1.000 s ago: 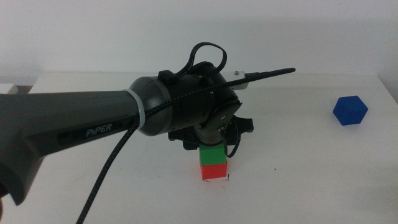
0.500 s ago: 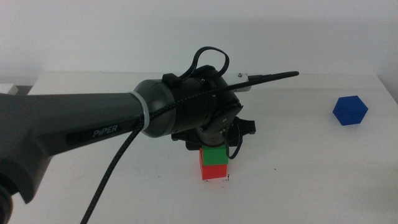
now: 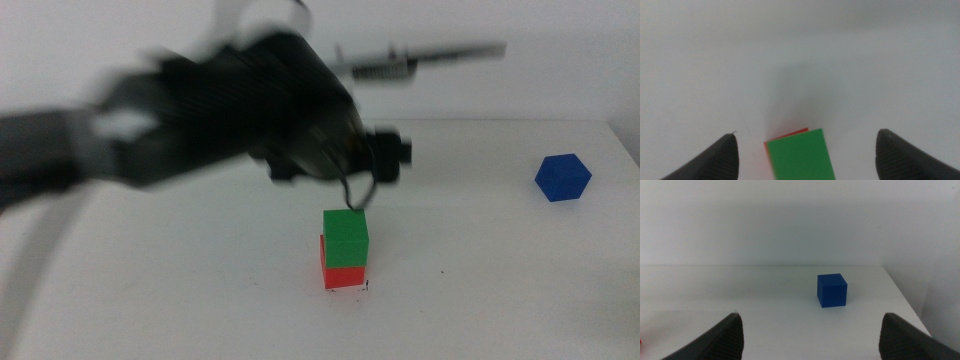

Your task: Stack red cubes first, then green, then blue cubes in a specific spot.

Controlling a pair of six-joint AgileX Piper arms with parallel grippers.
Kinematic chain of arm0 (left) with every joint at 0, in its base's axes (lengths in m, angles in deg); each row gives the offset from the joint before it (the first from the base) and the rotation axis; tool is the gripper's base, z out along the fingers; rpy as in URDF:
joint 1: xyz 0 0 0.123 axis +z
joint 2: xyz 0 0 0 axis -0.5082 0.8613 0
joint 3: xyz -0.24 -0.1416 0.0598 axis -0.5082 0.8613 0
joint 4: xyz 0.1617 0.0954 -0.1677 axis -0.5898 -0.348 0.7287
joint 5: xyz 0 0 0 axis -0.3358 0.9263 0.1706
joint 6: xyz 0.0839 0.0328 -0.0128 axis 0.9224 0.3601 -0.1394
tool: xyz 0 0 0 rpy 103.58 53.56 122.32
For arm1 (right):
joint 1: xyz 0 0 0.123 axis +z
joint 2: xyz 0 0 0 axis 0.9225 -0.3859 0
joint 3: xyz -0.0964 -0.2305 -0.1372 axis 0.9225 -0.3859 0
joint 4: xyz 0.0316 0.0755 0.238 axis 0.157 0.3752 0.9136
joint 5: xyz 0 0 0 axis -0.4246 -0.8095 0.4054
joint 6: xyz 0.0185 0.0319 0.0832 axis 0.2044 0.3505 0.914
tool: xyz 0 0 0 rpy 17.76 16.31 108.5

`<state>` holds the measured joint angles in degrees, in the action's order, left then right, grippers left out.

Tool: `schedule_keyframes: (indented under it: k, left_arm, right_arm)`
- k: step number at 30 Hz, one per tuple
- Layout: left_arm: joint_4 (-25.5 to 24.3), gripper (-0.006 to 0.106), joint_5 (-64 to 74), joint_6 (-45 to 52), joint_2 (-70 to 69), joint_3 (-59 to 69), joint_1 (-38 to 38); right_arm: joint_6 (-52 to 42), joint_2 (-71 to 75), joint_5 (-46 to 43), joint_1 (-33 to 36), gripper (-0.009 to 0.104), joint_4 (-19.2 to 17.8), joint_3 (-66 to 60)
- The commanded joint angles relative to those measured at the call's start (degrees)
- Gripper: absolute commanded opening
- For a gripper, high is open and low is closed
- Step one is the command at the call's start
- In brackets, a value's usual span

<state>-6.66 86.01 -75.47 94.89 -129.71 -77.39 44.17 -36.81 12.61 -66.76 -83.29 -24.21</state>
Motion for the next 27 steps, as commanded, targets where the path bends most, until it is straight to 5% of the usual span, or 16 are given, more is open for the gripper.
schedule_keyframes:
  k: [1, 4, 6, 10, 17, 27]
  left_arm:
    - [1.1, 0.094, 3.7, 7.8, -9.5, -0.2, 0.1]
    - [5.2, 0.093, 11.2, 23.0, -19.5, 0.2, 0.0]
    - [12.5, 0.093, 14.9, 36.7, -27.2, 1.7, 0.0]
    - [22.2, 0.093, 13.0, 47.1, -44.6, 10.0, 0.0]
    - [22.6, 0.093, 13.5, 47.6, -57.9, 14.6, 0.0]
    - [21.1, 0.093, 13.3, 46.9, -59.6, 14.6, 0.0]
  right_arm:
    - [-0.4, 0.2, -0.6, -0.5, 0.093, -0.3, -0.2]
    - [-0.4, 0.2, -0.6, -0.5, 0.093, -0.3, -0.2]
    - [-0.4, 0.2, -0.6, -0.5, 0.093, -0.3, -0.2]
    - [-0.4, 0.2, -0.6, -0.5, 0.093, -0.3, -0.2]
    - [-0.4, 0.2, -0.6, -0.5, 0.093, -0.3, -0.2]
    - [-0.4, 0.2, -0.6, -0.5, 0.093, -0.3, -0.2]
